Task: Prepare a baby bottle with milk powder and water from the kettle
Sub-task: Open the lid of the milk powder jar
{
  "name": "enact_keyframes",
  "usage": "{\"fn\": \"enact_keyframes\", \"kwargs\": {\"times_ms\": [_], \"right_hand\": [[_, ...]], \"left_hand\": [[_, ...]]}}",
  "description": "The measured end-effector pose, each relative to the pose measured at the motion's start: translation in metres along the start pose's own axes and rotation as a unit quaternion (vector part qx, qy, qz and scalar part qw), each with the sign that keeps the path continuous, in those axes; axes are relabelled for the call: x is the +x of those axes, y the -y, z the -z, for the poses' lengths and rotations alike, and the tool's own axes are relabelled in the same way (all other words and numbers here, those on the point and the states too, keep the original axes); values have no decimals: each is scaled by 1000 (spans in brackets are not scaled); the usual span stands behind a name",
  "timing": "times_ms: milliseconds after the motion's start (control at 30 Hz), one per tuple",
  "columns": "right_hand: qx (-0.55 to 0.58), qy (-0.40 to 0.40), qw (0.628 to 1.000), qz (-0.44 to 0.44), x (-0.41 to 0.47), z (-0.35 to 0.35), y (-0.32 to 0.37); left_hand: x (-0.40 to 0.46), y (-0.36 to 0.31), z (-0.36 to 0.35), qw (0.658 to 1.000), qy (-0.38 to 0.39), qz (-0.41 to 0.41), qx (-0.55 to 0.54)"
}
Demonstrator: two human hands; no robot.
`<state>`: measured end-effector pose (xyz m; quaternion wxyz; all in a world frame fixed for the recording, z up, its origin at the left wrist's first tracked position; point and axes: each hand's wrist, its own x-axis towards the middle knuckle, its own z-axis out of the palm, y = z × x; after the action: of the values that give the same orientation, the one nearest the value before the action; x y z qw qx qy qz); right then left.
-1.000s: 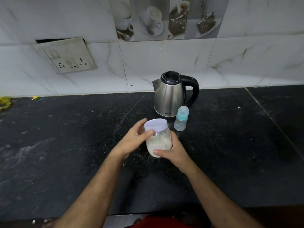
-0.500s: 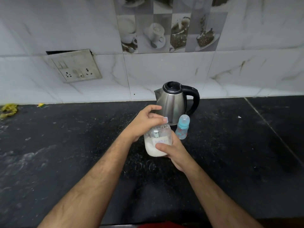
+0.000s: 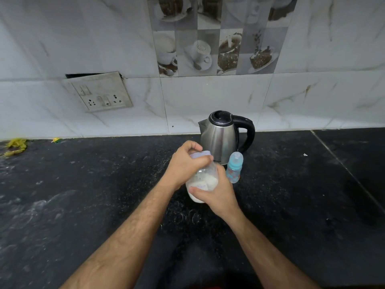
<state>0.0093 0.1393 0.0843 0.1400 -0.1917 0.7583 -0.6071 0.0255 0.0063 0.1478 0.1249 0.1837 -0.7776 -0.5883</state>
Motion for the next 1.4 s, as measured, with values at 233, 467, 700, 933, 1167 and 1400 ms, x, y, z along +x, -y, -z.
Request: {"fn": "enact_keyframes", "kwargs": {"times_ms": [233, 467, 700, 933, 1167, 1400], "right_hand": [[64, 95, 993, 9, 5, 13, 6], [70, 53, 996, -26, 2, 22, -8], [59, 55, 997, -14, -5, 20, -9], [35, 41, 999, -4, -6, 11, -6], [-3, -2, 1000, -5, -6, 21, -2], [-52, 19, 998, 2, -9, 5, -5]], "left_hand": [[-2, -11, 11, 1000, 26, -4, -11], [-22, 9, 33, 992, 106, 12, -70], [-26, 20, 39, 993, 78, 7, -91], [-30, 7, 24, 994, 89, -10, -61], [-35, 23, 28, 996, -9, -16, -86], [-30, 16, 21, 998, 29, -51, 5]]}}
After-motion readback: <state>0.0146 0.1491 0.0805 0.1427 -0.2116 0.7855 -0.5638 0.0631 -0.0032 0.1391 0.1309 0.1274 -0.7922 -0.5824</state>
